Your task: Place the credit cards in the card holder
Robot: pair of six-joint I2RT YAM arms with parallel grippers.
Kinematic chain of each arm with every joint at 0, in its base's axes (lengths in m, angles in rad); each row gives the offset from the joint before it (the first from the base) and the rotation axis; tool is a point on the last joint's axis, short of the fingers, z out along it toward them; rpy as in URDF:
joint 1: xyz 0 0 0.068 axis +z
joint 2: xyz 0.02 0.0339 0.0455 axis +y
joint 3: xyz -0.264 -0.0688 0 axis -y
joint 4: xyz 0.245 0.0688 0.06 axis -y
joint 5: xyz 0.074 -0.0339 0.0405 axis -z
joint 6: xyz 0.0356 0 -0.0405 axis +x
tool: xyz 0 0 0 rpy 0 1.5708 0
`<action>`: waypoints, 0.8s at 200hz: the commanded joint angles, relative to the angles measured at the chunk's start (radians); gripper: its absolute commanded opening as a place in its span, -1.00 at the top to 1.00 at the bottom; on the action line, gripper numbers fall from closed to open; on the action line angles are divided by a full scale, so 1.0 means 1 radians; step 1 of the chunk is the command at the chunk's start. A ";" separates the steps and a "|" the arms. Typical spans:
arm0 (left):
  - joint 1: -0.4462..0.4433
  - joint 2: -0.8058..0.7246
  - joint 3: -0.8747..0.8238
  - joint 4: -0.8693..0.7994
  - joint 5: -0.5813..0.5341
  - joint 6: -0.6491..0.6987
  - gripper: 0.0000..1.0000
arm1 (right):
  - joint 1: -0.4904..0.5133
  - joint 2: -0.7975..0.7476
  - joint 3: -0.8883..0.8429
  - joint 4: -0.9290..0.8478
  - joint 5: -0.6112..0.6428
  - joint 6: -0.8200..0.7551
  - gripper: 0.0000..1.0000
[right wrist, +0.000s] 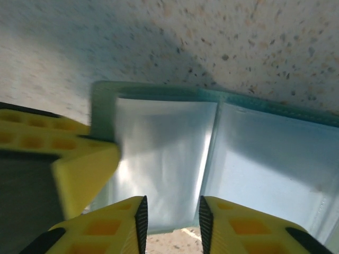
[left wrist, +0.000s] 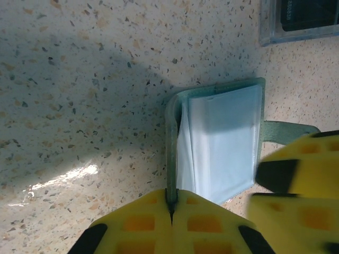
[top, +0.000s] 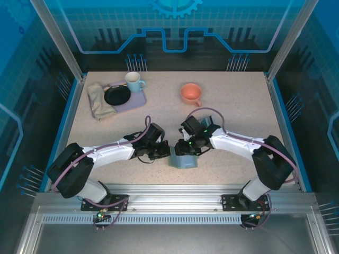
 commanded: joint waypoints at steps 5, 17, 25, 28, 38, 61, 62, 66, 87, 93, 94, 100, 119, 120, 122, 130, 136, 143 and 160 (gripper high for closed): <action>0.008 0.011 -0.004 0.010 -0.003 0.010 0.92 | 0.045 0.070 0.068 -0.100 0.125 -0.024 0.19; 0.009 0.009 -0.008 0.005 -0.003 0.010 0.84 | 0.059 0.105 0.076 -0.115 0.151 -0.034 0.14; 0.007 0.004 -0.012 -0.004 -0.010 0.006 0.74 | 0.071 0.126 0.080 -0.120 0.159 -0.041 0.09; 0.008 -0.001 -0.014 -0.010 -0.014 0.003 0.67 | 0.075 0.131 0.081 -0.123 0.166 -0.042 0.07; 0.007 -0.022 -0.026 -0.033 -0.045 -0.015 0.52 | 0.095 0.156 0.082 -0.137 0.201 -0.036 0.01; 0.008 -0.138 -0.086 -0.112 -0.185 -0.095 0.11 | 0.141 0.215 0.093 -0.187 0.304 -0.017 -0.11; 0.009 -0.145 -0.089 -0.116 -0.194 -0.101 0.10 | 0.144 0.217 0.093 -0.189 0.310 -0.015 -0.12; 0.010 -0.170 -0.100 -0.148 -0.226 -0.121 0.06 | 0.154 0.229 0.095 -0.195 0.332 -0.010 -0.14; 0.023 -0.314 -0.164 -0.275 -0.364 -0.230 -0.16 | 0.199 0.282 0.117 -0.238 0.403 0.027 -0.20; 0.030 -0.365 -0.187 -0.294 -0.387 -0.255 -0.22 | 0.211 0.299 0.124 -0.246 0.423 0.035 -0.26; 0.031 -0.373 -0.190 -0.299 -0.391 -0.257 -0.23 | 0.213 0.303 0.126 -0.248 0.428 0.037 -0.27; 0.038 -0.419 -0.208 -0.317 -0.409 -0.279 -0.26 | 0.230 0.322 0.139 -0.267 0.452 0.048 -0.34; 0.062 -0.542 -0.240 -0.371 -0.446 -0.297 -0.30 | 0.272 0.404 0.187 -0.345 0.519 0.088 -0.41; 0.064 -0.551 -0.240 -0.375 -0.448 -0.297 -0.31 | 0.275 0.407 0.189 -0.349 0.522 0.090 -0.42; 0.065 -0.562 -0.240 -0.382 -0.454 -0.297 -0.31 | 0.278 0.413 0.193 -0.355 0.525 0.093 -0.42; 0.071 -0.599 -0.238 -0.409 -0.475 -0.293 -0.33 | 0.289 0.442 0.204 -0.367 0.535 0.103 -0.44; 0.076 -0.620 -0.237 -0.424 -0.485 -0.288 -0.34 | 0.298 0.458 0.210 -0.372 0.537 0.115 -0.45; 0.081 -0.642 -0.234 -0.436 -0.491 -0.280 -0.34 | 0.303 0.471 0.212 -0.377 0.538 0.126 -0.46; 0.094 -0.659 -0.222 -0.450 -0.488 -0.259 -0.35 | 0.305 0.474 0.220 -0.382 0.535 0.132 -0.45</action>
